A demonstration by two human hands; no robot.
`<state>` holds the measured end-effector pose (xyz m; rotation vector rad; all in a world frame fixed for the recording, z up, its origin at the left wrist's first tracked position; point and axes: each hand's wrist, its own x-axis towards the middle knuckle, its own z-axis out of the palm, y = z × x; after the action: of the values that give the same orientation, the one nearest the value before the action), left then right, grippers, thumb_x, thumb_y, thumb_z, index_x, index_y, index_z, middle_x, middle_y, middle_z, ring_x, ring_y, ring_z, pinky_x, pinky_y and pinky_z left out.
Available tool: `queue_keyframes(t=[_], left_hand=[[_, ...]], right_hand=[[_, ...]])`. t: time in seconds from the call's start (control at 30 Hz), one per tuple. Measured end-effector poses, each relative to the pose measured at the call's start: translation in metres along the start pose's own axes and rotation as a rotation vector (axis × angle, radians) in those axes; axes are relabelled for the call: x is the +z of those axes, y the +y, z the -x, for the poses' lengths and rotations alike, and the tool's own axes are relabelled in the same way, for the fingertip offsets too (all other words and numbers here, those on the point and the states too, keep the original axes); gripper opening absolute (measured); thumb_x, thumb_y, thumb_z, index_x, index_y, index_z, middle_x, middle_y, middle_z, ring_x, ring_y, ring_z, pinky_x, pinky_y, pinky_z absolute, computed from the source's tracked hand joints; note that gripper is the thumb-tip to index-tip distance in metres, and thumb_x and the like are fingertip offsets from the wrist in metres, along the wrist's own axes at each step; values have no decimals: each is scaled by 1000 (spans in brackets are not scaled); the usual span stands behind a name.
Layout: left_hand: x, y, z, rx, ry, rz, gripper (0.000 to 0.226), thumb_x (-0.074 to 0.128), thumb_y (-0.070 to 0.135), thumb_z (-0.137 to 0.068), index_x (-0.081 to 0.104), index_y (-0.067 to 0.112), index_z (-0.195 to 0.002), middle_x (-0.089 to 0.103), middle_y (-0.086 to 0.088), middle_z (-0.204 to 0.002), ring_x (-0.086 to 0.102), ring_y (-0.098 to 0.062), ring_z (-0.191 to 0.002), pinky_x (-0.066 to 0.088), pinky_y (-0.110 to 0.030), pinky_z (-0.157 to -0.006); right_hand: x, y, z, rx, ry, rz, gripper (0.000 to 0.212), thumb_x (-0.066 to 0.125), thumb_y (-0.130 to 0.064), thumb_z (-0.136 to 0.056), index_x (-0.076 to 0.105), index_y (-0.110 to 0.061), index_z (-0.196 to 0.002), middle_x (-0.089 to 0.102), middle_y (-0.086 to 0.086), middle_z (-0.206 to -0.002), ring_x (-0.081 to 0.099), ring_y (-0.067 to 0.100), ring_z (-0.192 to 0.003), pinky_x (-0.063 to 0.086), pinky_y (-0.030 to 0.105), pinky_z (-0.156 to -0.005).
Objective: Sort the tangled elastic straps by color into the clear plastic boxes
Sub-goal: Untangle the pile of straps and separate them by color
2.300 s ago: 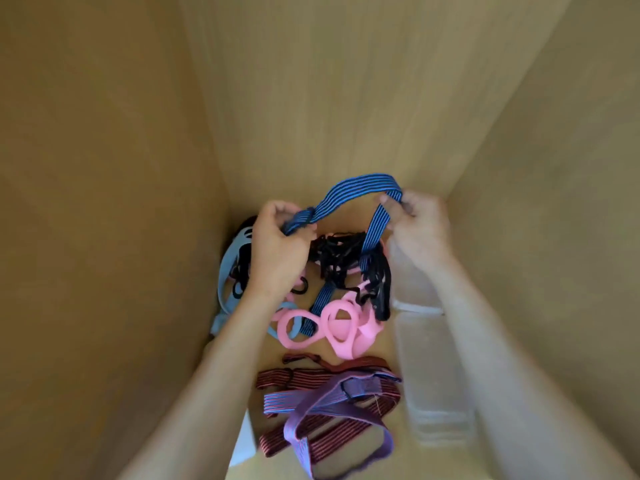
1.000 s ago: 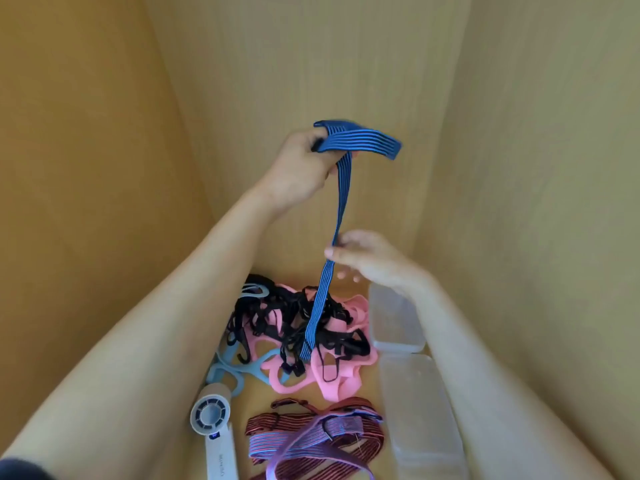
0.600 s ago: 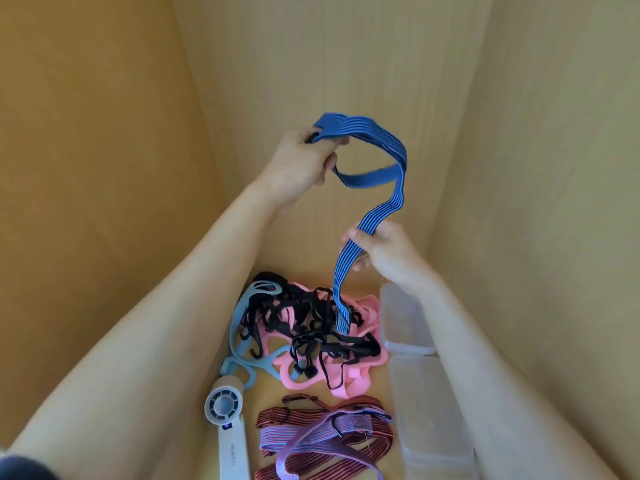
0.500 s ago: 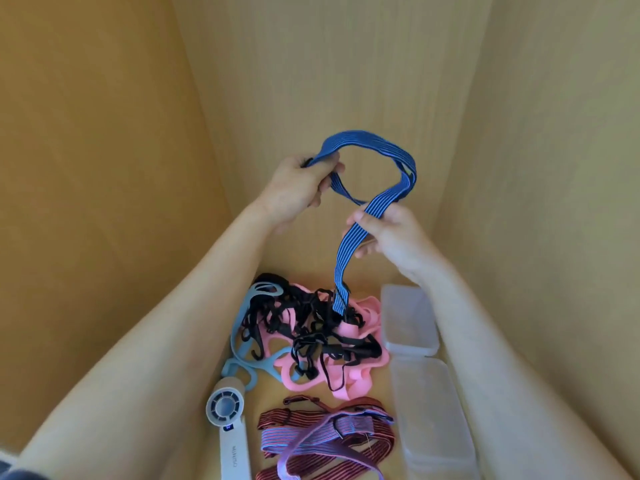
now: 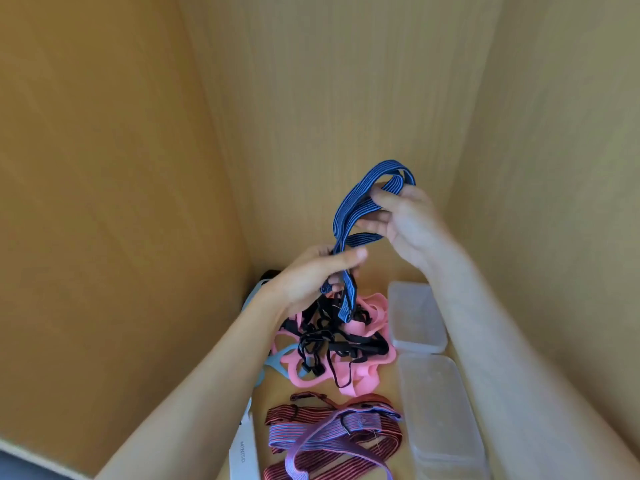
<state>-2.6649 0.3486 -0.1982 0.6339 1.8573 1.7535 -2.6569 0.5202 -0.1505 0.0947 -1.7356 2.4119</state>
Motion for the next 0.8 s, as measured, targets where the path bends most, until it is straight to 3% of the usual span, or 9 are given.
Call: queue_keyframes(t=[0.03,0.1,0.3,0.37,0.43,0.53,0.63,0.73,0.8], left_hand=[[0,-3,1,-14,0,-41,21,69,24,-92,57,11,-82,53,5,-66,36,-11,-58,32,-24,-60],[-1,-6,3,-37,28,-136,29,64,10,-94,51,15,-69,50,1,-63,39,-11,-57,32,-24,-59],[-20,6,8,-103,86,-131,37,51,15,-103,43,16,-66,42,-4,-58,52,-24,-62,48,-28,-69],[-27,14,7,-122,113,-170,30,55,18,-102,48,15,-72,39,0,-58,44,-20,-54,44,-26,-58],[-32,23,3,-111,174,-307,24,59,21,-100,54,15,-77,37,5,-56,39,-16,-50,40,-27,-54],[-35,38,-5,-61,300,-476,24,60,27,-97,52,14,-79,35,5,-54,33,-18,-51,33,-35,-59],[-33,50,-10,-16,380,-569,26,63,30,-95,51,16,-77,36,5,-56,31,-18,-54,27,-34,-60],[-28,57,-12,22,361,-686,30,64,30,-95,51,17,-72,35,11,-53,30,-12,-49,24,-30,-55],[-22,61,-12,55,317,-750,28,65,28,-94,53,16,-72,38,9,-56,31,-11,-50,25,-30,-56]], right_hand=[[-1,2,0,9,13,-21,20,51,-3,-102,67,-5,-91,76,9,-86,76,25,-81,60,31,-65],[-5,5,0,22,41,-31,20,48,-1,-103,66,-4,-92,75,10,-86,76,26,-82,60,32,-66],[-32,19,5,145,172,235,15,54,-11,-100,67,-5,-98,72,13,-89,74,28,-72,58,32,-60],[-43,27,12,235,186,330,15,58,-21,-98,67,-9,-98,73,13,-90,72,25,-64,54,31,-55],[-52,36,20,313,140,401,22,64,-33,-93,67,-13,-100,75,16,-93,69,22,-61,49,28,-53],[-61,44,35,431,-18,546,53,67,-57,-74,67,-14,-104,77,14,-94,65,17,-58,42,25,-49],[-68,43,47,520,-160,801,69,59,-73,-69,73,-11,-95,78,8,-81,61,14,-52,36,21,-41],[-71,41,51,339,-10,883,55,64,-69,-72,68,-15,-77,72,-3,-66,57,12,-54,37,21,-46],[-69,45,49,114,136,765,39,76,-57,-75,63,-23,-87,67,-10,-82,59,8,-74,41,23,-63]])
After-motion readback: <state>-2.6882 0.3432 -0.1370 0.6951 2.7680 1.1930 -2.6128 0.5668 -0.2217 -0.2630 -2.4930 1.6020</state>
